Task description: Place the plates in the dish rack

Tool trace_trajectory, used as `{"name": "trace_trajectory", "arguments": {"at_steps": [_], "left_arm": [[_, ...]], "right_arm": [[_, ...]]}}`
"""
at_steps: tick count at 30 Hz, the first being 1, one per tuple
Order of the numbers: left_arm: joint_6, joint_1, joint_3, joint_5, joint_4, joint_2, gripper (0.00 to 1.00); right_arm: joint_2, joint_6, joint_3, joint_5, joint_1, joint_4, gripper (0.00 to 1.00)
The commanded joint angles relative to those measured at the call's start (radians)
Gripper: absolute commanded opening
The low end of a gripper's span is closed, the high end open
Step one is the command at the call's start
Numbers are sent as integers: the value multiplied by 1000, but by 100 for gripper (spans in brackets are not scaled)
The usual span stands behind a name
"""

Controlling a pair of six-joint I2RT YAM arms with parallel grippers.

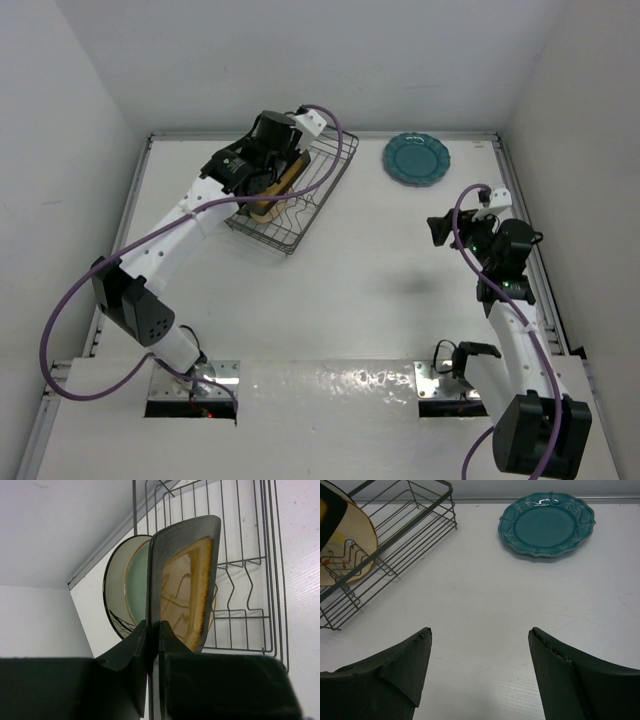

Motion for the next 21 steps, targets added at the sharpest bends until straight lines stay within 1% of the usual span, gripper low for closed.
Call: {"name": "trace_trajectory", "arguments": {"at_steps": [1, 6, 13, 21], "left_arm": [[17, 1, 39, -53, 143, -24, 0], [12, 1, 2, -35, 165, -6, 0], [-3, 1, 17, -9, 176, 28, 0], [5, 1, 21, -33, 200, 81, 0]], "right_arm": [[-6, 5, 13, -16, 4, 47, 76], [-5, 5, 13, -22, 5, 50, 76], [6, 5, 13, -25, 4, 50, 76], [-8, 2, 6, -26, 5, 54, 77]]}}
